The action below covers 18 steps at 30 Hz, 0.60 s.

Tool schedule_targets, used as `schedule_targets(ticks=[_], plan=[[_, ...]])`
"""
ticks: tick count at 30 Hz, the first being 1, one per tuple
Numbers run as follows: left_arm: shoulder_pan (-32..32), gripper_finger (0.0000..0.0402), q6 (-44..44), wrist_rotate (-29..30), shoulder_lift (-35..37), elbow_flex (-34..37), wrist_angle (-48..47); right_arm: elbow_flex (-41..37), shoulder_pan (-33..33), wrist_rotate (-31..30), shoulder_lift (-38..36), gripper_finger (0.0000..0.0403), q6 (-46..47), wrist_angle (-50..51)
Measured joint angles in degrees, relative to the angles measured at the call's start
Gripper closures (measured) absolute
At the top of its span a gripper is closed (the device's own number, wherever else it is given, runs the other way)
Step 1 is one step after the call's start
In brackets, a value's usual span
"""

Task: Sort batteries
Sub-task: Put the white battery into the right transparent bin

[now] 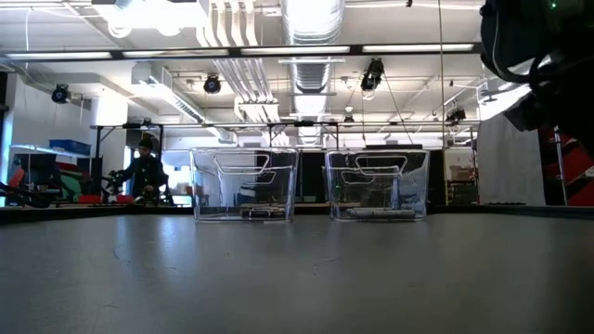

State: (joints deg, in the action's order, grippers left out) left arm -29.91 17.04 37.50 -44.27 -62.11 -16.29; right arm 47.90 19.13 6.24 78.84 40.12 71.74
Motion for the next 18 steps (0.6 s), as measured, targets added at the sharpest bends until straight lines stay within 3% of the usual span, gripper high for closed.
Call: schedule_targets(ticks=[8,18], plan=[[0.01,0.0229,-0.04,1.06,0.54,0.0,-0.07,-1.1,-0.4,0.36,-0.26,0.0037,-0.13,1.85],[0.0,0.0229,-0.68,2.62,0.51,0.0,0.12,-2.09,-5.42,1.75,-0.19,0.0037,-5.89,2.46]])
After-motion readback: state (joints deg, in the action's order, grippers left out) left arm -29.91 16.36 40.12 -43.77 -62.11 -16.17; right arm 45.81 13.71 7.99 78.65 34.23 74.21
